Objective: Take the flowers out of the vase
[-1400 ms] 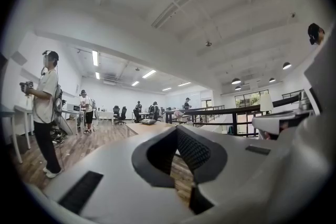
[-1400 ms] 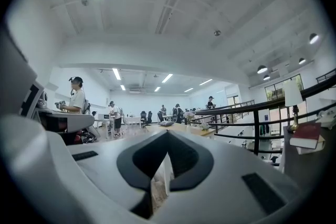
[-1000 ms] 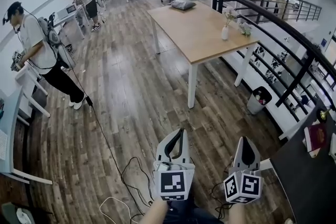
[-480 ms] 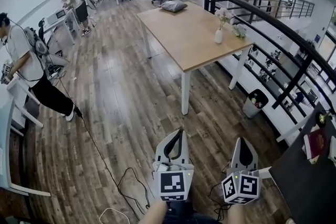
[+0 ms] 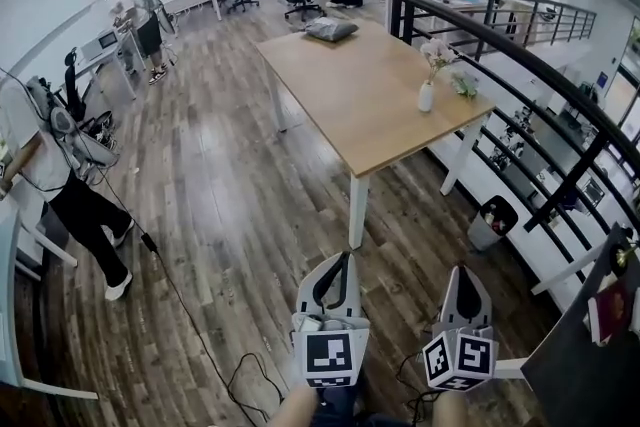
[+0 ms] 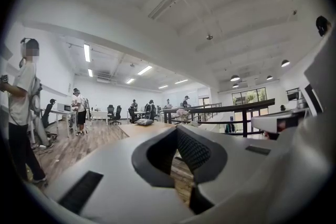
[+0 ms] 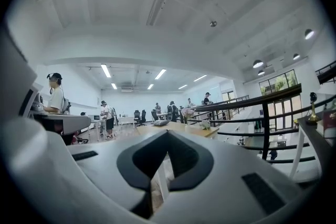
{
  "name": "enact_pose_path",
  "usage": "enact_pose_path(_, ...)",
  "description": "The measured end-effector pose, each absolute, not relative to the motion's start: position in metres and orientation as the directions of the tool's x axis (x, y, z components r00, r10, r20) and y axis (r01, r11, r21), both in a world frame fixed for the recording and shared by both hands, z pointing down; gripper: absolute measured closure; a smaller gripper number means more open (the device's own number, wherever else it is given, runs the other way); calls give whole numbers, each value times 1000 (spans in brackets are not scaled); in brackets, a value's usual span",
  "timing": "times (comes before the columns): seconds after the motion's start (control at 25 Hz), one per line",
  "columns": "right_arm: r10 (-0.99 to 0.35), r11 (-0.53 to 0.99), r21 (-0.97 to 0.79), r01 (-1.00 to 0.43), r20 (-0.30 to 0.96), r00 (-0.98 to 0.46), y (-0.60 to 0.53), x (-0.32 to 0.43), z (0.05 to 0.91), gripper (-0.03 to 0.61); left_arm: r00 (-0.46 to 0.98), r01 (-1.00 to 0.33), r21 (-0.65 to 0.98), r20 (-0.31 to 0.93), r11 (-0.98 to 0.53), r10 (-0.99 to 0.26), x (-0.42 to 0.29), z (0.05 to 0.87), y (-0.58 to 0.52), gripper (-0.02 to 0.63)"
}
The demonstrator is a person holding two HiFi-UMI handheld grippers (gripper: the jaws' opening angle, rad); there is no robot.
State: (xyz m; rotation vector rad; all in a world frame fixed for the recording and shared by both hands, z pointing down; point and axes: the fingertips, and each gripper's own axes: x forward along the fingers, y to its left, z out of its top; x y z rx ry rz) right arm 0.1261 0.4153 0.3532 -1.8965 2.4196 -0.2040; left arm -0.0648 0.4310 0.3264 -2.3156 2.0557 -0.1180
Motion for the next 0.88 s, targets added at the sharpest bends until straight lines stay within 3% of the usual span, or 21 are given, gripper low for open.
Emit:
enact_pose_path(0.36,-972,227,-129,-965,30,-232,343,83,355,586,138,-988,-62,48,-140,-989,-103,337,353,571)
enact_pose_path(0.88,-975,205,-108,-973,69,-213,276,79,358,586,137,-989,-51,60,-140,-989,-115,343,283,571)
